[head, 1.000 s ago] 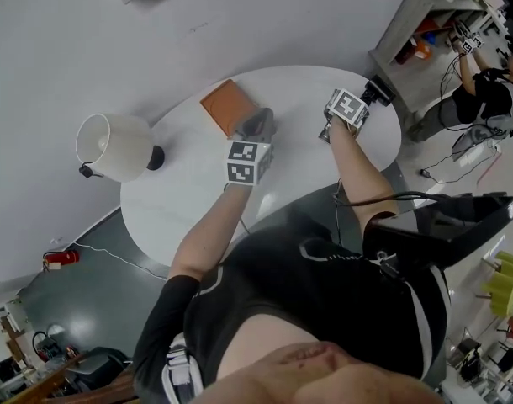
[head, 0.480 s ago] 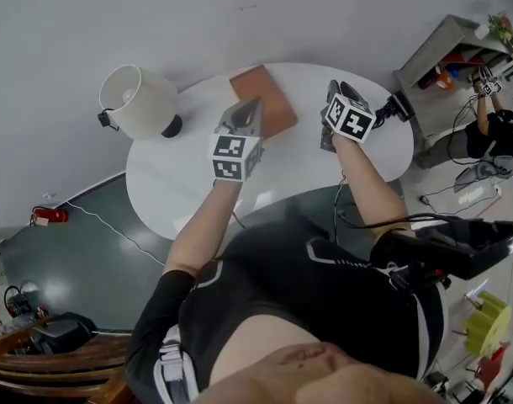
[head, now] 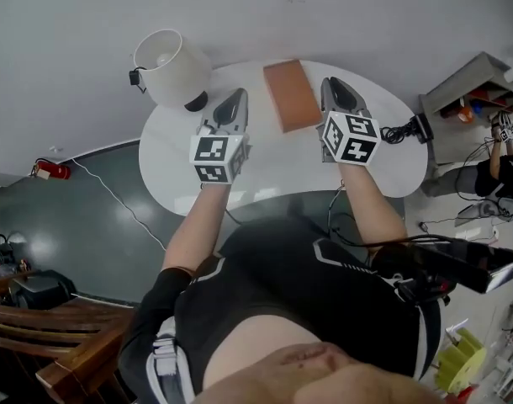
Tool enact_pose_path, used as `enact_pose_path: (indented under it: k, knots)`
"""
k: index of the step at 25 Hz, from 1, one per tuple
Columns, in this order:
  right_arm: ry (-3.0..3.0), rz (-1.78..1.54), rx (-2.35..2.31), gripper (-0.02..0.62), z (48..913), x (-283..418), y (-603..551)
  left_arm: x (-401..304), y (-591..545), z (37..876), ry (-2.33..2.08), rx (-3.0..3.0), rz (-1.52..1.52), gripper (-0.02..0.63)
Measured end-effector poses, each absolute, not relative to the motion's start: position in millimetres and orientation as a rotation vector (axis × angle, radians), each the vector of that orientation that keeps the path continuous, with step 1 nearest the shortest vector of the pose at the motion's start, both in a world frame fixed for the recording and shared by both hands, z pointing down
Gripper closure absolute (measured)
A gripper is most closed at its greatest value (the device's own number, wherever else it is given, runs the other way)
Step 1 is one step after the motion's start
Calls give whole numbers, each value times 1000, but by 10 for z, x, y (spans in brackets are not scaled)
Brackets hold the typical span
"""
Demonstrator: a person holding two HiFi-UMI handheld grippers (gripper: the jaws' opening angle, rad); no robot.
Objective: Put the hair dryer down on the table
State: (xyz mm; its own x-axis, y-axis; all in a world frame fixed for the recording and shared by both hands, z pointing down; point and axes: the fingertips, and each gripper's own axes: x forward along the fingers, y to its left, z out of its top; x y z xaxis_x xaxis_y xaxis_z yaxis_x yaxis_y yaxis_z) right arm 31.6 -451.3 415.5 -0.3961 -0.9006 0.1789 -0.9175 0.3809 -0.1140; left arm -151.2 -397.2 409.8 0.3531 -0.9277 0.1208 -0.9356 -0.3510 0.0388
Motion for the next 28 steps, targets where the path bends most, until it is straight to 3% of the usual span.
enact_pose_path:
  k: [13,28]
  knots:
    - [-2754,131,1354,549,3753,-532,-4019,-2224,-3445,3835,-1969,2317,19,575]
    - [-2774,115,1342,566,3670,-698,-4026,-2266,-3355,3647,-1997,2383,-22,575]
